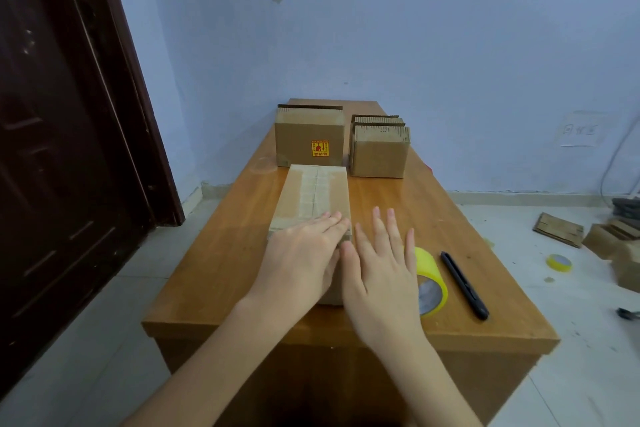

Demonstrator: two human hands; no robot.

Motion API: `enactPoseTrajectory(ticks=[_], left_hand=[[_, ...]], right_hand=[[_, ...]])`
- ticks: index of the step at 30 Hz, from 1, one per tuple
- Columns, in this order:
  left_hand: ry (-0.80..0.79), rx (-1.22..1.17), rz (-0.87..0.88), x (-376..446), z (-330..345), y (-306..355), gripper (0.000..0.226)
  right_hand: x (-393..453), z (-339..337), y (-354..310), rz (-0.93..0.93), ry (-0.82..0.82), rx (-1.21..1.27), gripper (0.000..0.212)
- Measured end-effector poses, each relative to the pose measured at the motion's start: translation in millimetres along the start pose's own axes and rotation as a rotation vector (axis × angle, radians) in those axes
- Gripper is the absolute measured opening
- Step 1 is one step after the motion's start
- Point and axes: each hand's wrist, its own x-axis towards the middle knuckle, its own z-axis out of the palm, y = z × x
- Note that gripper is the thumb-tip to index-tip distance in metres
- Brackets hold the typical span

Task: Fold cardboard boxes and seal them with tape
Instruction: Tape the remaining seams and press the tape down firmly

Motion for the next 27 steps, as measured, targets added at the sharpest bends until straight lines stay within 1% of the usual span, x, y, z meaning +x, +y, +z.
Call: enactPoseTrajectory(ticks=[4,9,12,14,15,17,18,19,20,22,23,25,27], left_hand=[[-0.018,0.014,0.01,3.1,-2.2,-1.6,0.045],[-0.057,0.054,0.0,5.7,-5.7,1.2,0.045],[-0.063,0.065,0.0,5.4,-7.9,1.8,0.046],[-0.063,0.068,0.001,6.6,-9.2,0.4,0.046],[-0.065,0.071,0.001,7.1,-9.8,0.1,0.045],[-0.08,0.069,0.003,8.1,-10.8,0.2,0.045],[-0.089,0.068,0.004,8.8,-11.2,0.6,0.045],[-0.096,0.072,0.004,9.0,-11.7,0.7,0.045],[-0.098,0.077,0.003,9.3,-12.4,0.9,0.045],[-0.094,0.09,0.004,10.1,-13.4,0.8,0.045],[-0.093,0.091,0.001,10.2,-13.8,0.5,0.045],[-0.102,0.086,-0.002,10.4,-13.9,-0.2,0.043],[-0.114,0.07,-0.004,10.6,-14.1,-1.5,0.041]], right_hand=[[0.3,2.2,-6.6,0.003,-0.034,0.025,0.083],[-6.3,11.9,0.7,-0.031,-0.048,-0.029,0.08],[-3.3,0.3,-3.0,-0.044,-0.055,-0.034,0.078],[5.9,-18.1,0.7,0.002,-0.025,0.009,0.068],[11.4,-28.5,7.1,0.052,0.025,0.038,0.06],[24.6,-46.7,33.2,0.204,0.116,0.102,0.044],[31.9,-51.7,51.6,0.287,0.115,0.079,0.037],[37.8,-52.9,70.9,0.362,0.074,-0.018,0.031],[41.4,-52.0,89.0,0.417,-0.004,-0.156,0.028],[41.1,-45.4,116.1,0.458,-0.188,-0.391,0.028],[38.5,-40.4,126.2,0.457,-0.252,-0.457,0.029],[32.4,-31.4,139.9,0.447,-0.322,-0.555,0.031],[27.6,-26.6,144.6,0.454,-0.346,-0.618,0.03]])
